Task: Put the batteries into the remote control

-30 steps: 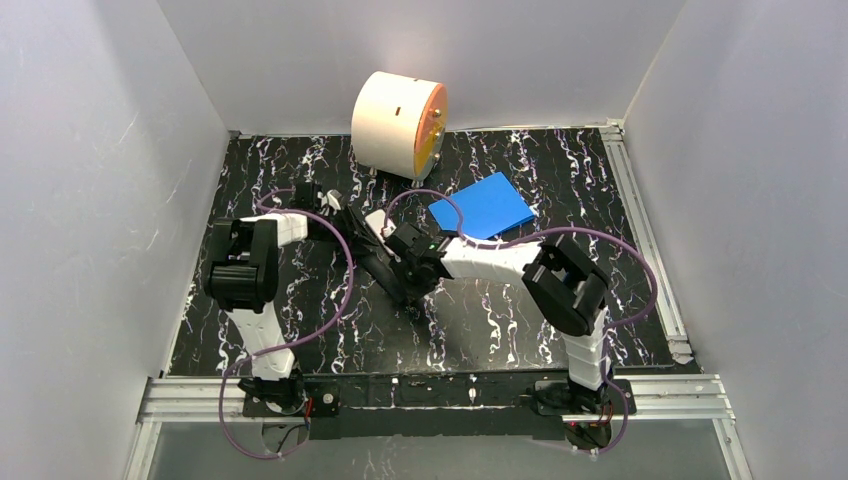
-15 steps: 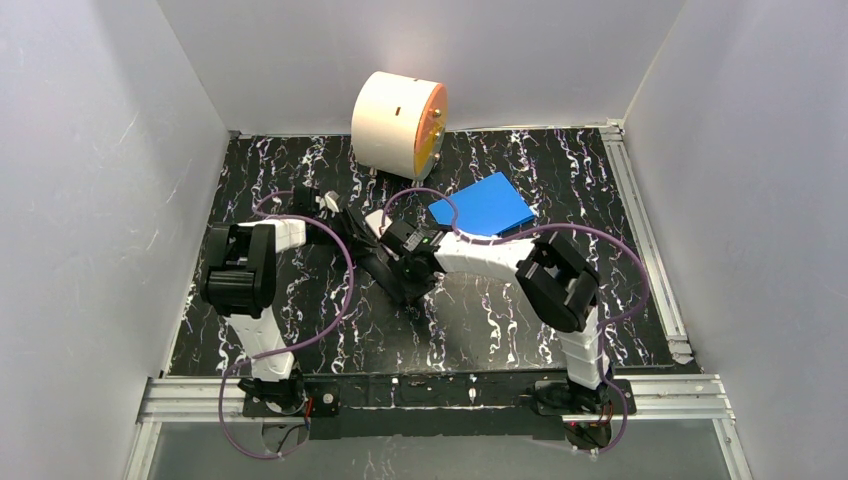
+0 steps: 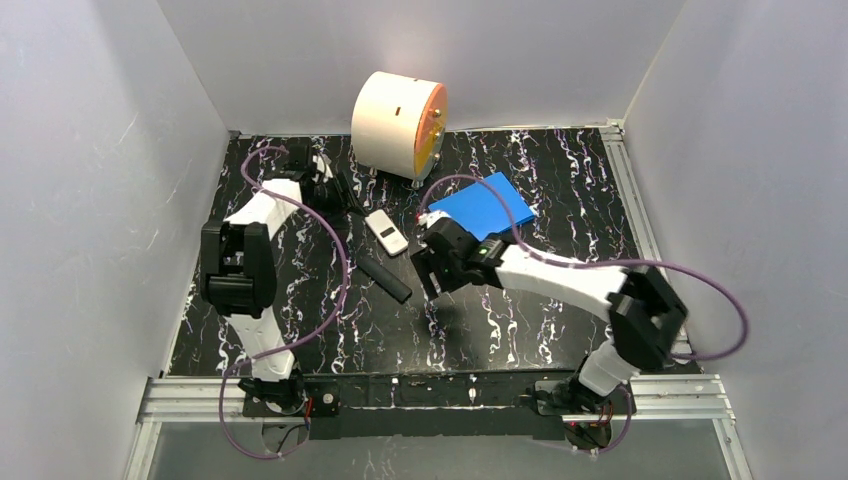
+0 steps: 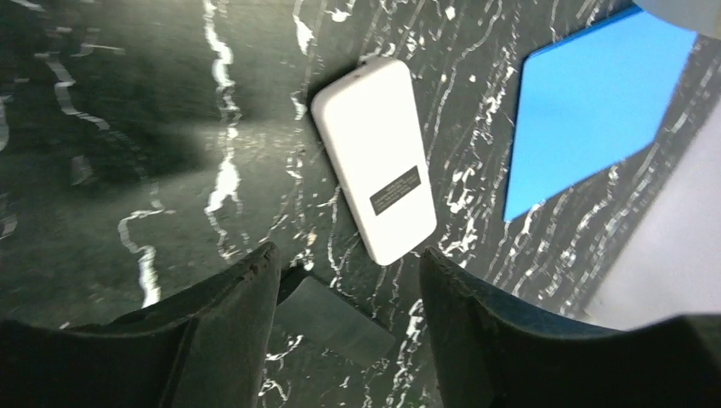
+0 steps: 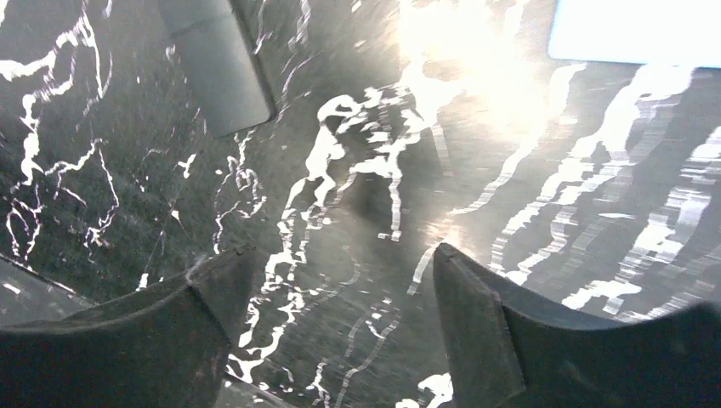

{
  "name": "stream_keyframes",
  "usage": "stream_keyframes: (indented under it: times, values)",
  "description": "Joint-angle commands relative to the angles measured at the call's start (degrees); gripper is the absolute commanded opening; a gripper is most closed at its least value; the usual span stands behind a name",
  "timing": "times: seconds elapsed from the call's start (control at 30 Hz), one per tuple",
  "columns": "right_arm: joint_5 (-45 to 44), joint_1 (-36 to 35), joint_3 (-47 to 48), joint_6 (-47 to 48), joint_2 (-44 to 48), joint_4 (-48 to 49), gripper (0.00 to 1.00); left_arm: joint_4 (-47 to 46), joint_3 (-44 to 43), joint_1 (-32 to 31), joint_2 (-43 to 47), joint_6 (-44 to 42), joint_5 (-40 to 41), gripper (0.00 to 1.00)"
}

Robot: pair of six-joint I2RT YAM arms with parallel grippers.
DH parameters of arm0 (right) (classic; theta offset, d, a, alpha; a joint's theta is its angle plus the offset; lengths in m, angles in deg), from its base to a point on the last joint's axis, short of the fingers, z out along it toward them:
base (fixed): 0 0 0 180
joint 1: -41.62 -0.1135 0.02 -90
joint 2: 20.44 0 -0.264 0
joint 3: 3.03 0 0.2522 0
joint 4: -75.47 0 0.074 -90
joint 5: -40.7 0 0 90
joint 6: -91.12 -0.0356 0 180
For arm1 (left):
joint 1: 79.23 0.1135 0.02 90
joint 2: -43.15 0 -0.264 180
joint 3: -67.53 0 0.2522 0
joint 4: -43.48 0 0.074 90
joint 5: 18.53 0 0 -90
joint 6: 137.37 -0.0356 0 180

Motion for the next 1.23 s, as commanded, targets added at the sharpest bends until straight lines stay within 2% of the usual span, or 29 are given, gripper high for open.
stream_keyframes:
  times: [0.0,0.03,0.1,0.13,0.17,0.27,0.37,0.47,0.6,0.87,1.0,1.2]
  values:
    - [-19.5,0.5,-1.5,1.1,12.2,-1.5,0.92,11.5,-3.1,0.5,8.3,-3.9,9.7,0.63]
    - [-23.1,0.7,-2.0,1.1,14.8,-2.0,0.98,12.6,-2.8,0.5,10.9,-4.1,11.2,0.68]
    - [-30.5,1.4,-3.1,0.4,19.8,-3.5,0.99,14.7,-1.8,0.5,17.3,-4.3,14.3,0.85]
    - [-34.7,1.7,-3.3,-1.3,22.5,-5.2,0.99,15.3,-0.7,0.5,20.9,-4.3,15.5,0.97]
    - [-38.2,1.8,-3.7,-2.5,25.5,-6.5,0.99,15.8,0.7,0.5,24.9,-4.4,17.0,0.98]
    - [-45.9,2.3,-5.4,-3.5,35.0,-8.1,0.99,16.5,5.2,0.5,37.2,-4.3,20.7,0.98]
    - [-49.1,2.4,-4.8,-4.4,42.5,-11.4,0.99,18.4,9.7,0.4,49.1,-3.1,25.6,0.98]
    - [-50.7,2.4,-2.2,-6.5,46.9,-17.3,0.99,19.9,14.6,0.2,61.5,-2.5,28.2,0.98]
    - [-53.6,2.4,1.2,-10.1,50.3,-24.2,0.99,25.5,17.2,0.2,72.3,-1.3,33.4,0.98]
    - [-51.3,2.4,9.5,-10.0,52.2,-31.0,0.99,35.9,13.1,0.2,83.3,-4.9,40.8,0.98]
    - [-51.2,2.4,10.9,-10.9,52.6,-33.6,0.99,39.4,10.4,0.2,84.1,-5.7,41.7,0.98]
    - [-49.9,2.5,10.4,-11.2,54.0,-32.9,0.99,39.6,9.7,0.2,84.8,-5.3,40.3,0.99]
